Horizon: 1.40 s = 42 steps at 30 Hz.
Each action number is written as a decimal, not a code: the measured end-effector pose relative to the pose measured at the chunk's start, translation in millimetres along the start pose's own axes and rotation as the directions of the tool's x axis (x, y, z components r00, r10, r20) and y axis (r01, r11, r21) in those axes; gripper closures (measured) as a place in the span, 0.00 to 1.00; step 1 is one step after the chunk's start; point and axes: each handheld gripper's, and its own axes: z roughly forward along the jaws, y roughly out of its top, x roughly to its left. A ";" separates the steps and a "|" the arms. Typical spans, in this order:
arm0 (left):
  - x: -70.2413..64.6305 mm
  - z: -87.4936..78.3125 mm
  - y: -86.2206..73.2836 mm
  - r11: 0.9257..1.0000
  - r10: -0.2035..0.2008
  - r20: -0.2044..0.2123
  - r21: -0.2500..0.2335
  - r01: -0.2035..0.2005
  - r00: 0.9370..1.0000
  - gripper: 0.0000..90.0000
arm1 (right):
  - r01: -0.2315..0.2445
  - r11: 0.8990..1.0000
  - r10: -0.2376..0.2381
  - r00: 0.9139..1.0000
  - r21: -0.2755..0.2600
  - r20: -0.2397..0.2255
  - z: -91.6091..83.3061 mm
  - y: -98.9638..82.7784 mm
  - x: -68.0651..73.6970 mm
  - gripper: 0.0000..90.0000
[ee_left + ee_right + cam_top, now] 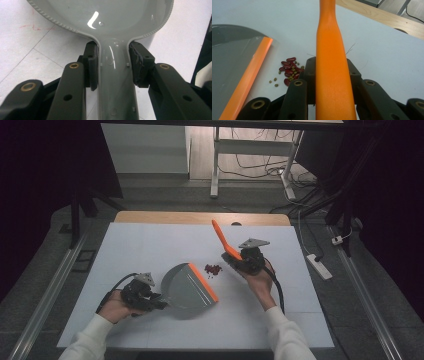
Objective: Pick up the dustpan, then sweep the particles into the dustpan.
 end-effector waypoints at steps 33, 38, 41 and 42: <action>3.0 1.7 -0.6 0.999 -0.037 0.004 -0.003 0.037 0.999 0.69 | 0.057 0.997 -0.058 0.998 0.044 0.006 32.4 6.8 1.1 0.78; 2.5 1.4 -0.6 0.999 -0.038 0.002 -0.002 0.038 0.999 0.69 | 0.051 0.997 -0.052 0.999 0.051 0.006 34.0 5.1 -0.1 0.78; 2.9 1.8 -0.5 0.999 -0.039 0.003 -0.002 0.039 0.999 0.69 | 0.055 0.997 -0.055 0.998 0.055 0.006 35.2 4.6 0.3 0.78; 3.1 2.1 -0.5 0.999 -0.040 0.005 -0.001 0.040 0.999 0.69 | 0.056 0.997 -0.056 0.998 0.056 0.005 35.7 4.3 0.3 0.78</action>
